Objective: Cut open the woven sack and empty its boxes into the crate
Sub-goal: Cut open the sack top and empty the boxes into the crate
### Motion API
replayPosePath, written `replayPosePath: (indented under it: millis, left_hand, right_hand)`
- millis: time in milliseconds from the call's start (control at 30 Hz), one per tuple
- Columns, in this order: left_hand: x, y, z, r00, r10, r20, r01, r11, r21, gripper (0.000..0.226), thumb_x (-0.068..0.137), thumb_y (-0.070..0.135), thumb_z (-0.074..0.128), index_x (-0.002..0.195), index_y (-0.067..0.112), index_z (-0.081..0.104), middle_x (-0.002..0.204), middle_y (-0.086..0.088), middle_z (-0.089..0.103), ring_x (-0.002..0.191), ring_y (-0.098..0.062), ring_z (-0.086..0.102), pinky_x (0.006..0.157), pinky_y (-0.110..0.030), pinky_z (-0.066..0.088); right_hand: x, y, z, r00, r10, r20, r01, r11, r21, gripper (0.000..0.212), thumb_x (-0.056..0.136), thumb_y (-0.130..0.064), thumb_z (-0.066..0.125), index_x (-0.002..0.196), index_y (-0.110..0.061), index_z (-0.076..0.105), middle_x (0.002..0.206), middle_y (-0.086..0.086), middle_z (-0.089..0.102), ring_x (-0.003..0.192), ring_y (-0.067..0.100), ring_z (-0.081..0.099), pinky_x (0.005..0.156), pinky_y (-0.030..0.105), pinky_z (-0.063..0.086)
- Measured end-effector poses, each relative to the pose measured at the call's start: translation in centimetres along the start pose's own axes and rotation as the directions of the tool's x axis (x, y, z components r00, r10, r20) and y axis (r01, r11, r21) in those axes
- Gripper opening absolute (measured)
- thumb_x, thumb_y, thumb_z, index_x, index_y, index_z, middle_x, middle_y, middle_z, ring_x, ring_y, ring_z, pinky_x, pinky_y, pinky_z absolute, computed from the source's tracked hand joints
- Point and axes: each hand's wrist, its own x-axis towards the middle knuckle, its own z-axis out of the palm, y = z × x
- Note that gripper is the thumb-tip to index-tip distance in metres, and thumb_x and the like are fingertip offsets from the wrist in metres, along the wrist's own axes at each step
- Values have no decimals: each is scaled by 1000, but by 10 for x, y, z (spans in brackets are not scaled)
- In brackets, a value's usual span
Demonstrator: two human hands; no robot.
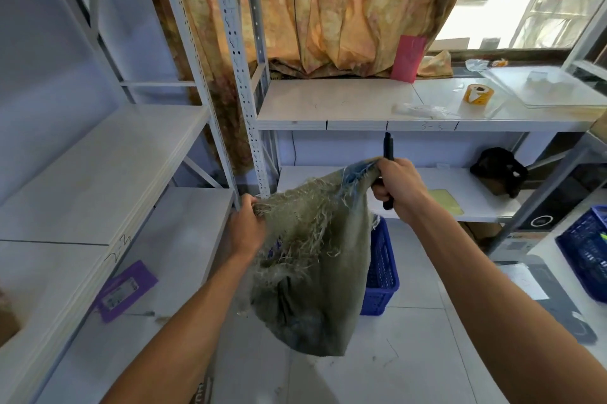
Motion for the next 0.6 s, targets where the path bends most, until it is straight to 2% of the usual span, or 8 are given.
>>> replayPosePath:
  millis: [100, 167, 233, 300, 433, 467, 533, 600]
  left_hand:
    - [-11, 0, 13, 998, 67, 21, -67, 998, 21, 8, 99, 13, 61, 99, 12, 54, 83, -8, 67, 68, -28, 59, 52, -34, 37]
    - [-25, -1, 22, 991, 82, 101, -86, 996, 38, 17, 99, 26, 64, 101, 14, 52, 83, -6, 65, 68, -24, 58, 52, -32, 39]
    - [-38, -4, 33, 981, 84, 172, -95, 994, 58, 33, 94, 40, 68, 108, 14, 55, 94, -4, 66, 81, -24, 64, 68, -39, 54]
    - [-47, 2, 40, 968, 41, 247, -55, 997, 52, 44, 89, 40, 73, 121, 16, 54, 111, -2, 64, 101, -25, 64, 89, -46, 55]
    - [-39, 36, 45, 961, 25, 276, -12, 999, -48, 64, 88, 20, 76, 142, 12, 44, 137, -3, 54, 127, -26, 56, 105, -40, 50]
    - [-35, 49, 43, 962, 35, 271, -16, 997, -75, 60, 89, 15, 74, 141, 11, 45, 138, -3, 54, 127, -27, 56, 103, -40, 51]
    - [-26, 77, 35, 959, 110, 260, -69, 984, -164, 52, 89, 13, 72, 135, 14, 47, 129, 2, 56, 112, -20, 61, 90, -32, 53]
    - [-18, 103, 30, 948, 197, 248, -145, 966, -214, 51, 88, 18, 73, 133, 18, 47, 124, 5, 55, 110, -14, 58, 93, -30, 50]
  right_hand:
    - [0, -16, 2, 999, -51, 19, 51, 998, 23, 18, 90, 1, 36, 82, -10, 47, 57, 2, 31, 43, 15, 23, 49, 33, 13]
    - [1, -23, 3, 998, -63, 11, 63, 997, 50, 25, 91, 1, 37, 84, -2, 60, 55, 2, 35, 42, 15, 24, 48, 32, 14]
    - [3, -27, 2, 998, -63, -14, 64, 996, 59, 29, 92, 1, 39, 85, -1, 67, 56, 2, 35, 42, 16, 24, 47, 31, 15]
    - [4, -30, -2, 997, -64, -34, 65, 998, 14, 22, 91, -1, 41, 89, -2, 63, 59, 3, 33, 41, 16, 25, 44, 28, 16]
    - [11, -28, -9, 995, -39, -92, 36, 999, -34, 17, 89, -1, 41, 100, -13, 48, 63, 3, 31, 37, 13, 27, 38, 18, 19]
    - [12, -27, -9, 994, -35, -100, 32, 999, -30, 18, 89, 0, 40, 100, -12, 49, 63, 3, 31, 37, 13, 27, 38, 19, 19]
    - [12, -24, -9, 993, -25, -117, 23, 999, -23, 22, 89, 2, 39, 95, -8, 58, 60, 2, 32, 38, 14, 28, 38, 22, 19]
    - [12, -19, -10, 990, -8, -142, 6, 1000, -13, 28, 91, 3, 38, 90, 0, 66, 58, 1, 35, 39, 15, 29, 39, 23, 19]
